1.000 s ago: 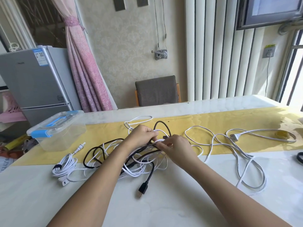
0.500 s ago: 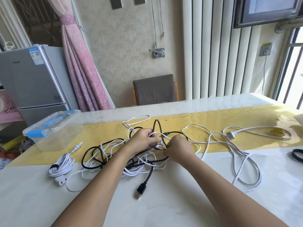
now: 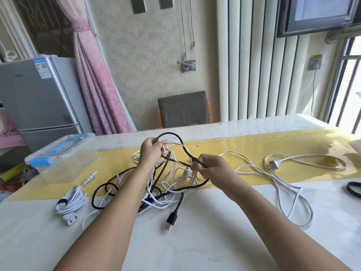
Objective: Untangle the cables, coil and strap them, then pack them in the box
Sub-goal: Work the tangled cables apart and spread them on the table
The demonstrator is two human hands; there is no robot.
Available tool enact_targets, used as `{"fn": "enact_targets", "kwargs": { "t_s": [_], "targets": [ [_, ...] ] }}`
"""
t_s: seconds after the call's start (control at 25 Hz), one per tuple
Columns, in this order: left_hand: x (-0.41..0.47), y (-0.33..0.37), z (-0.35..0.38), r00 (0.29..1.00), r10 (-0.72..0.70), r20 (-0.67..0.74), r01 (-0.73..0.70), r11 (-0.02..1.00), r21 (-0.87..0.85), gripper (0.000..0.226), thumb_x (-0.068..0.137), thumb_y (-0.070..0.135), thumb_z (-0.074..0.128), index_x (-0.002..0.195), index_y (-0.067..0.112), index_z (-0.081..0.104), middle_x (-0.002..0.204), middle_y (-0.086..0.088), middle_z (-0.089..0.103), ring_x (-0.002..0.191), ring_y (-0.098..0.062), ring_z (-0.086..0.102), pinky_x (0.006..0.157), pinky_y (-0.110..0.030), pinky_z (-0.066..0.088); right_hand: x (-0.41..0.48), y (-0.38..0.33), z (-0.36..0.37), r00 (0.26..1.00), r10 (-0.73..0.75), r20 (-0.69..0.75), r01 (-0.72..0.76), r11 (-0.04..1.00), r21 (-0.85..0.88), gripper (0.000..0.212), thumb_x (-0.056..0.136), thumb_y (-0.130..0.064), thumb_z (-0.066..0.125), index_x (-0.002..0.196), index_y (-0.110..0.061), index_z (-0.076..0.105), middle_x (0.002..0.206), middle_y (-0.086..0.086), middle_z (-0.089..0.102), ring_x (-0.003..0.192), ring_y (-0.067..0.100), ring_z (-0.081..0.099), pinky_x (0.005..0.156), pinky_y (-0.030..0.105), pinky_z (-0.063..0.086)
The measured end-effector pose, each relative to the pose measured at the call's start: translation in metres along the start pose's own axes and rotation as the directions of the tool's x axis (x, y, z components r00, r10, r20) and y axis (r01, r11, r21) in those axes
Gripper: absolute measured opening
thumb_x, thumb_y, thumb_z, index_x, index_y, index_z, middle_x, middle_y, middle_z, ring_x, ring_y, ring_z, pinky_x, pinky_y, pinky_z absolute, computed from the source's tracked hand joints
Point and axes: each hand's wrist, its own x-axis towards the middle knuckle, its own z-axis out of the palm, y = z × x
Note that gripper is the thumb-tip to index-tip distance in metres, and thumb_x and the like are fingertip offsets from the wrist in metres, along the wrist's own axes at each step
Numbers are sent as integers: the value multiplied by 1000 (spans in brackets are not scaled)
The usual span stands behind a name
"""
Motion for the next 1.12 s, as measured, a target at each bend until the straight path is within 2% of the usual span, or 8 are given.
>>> {"fn": "enact_targets", "kwargs": {
  "t_s": [0.16,0.28,0.36,0.48,0.64,0.76,0.92,1.12],
  "targets": [
    [28,8,-11,997,-46,-56,43,998,-52,15,86,-4,59,89,10,53,86,-10,63,70,-22,63,65,-28,50,9,4,-4,987,80,-138,-52,980,194,32,86,11,37,68,-11,52,76,4,65,67,21,58,66,33,45],
    [40,15,-25,993,-109,34,58,736,675,13,86,3,58,74,6,61,90,-18,63,82,-33,65,69,-33,50,16,12,-14,952,163,-259,-80,949,303,24,90,5,45,74,-11,50,77,6,61,61,17,60,64,33,47],
    [36,23,-29,946,-300,120,42,481,876,16,88,15,61,78,2,61,86,-16,61,69,-29,57,57,-28,45,17,20,-22,924,90,-372,-79,996,44,21,83,4,57,78,-16,52,83,1,56,63,13,54,62,24,40],
    [26,35,-30,878,-433,202,28,469,883,35,83,32,70,96,1,60,77,-8,56,60,-23,52,57,-24,40,17,19,-18,921,-169,-350,1,901,-434,34,77,8,54,74,-24,63,83,-4,48,64,6,43,53,12,30],
    [-1,50,-22,973,-114,200,-180,166,970,42,84,35,69,112,7,56,105,-10,62,93,-26,61,70,-28,42,17,17,8,967,-213,-142,108,842,-528,12,87,-20,60,87,-20,72,89,-4,52,71,11,51,60,22,37],
    [-24,37,-7,880,175,442,-475,358,804,31,86,29,65,114,18,60,120,-3,60,113,-24,54,94,-33,42,21,23,18,982,-144,-121,33,764,-645,23,87,-30,62,83,-9,71,91,2,54,81,23,55,67,32,40],
    [-56,1,1,750,32,661,-600,454,658,31,89,41,60,116,25,57,121,8,60,121,-15,46,111,-36,25,20,19,7,961,-47,-273,-67,917,-393,21,89,-24,59,78,-13,74,69,-2,58,61,13,52,47,14,32],
    [-37,-26,-12,838,209,504,-546,360,757,25,98,36,46,97,15,59,106,-4,63,108,-24,53,92,-34,37,10,-7,-14,954,-89,-287,163,956,246,25,98,-11,47,78,-9,62,62,1,63,50,8,45,52,18,37]
  ]
}}
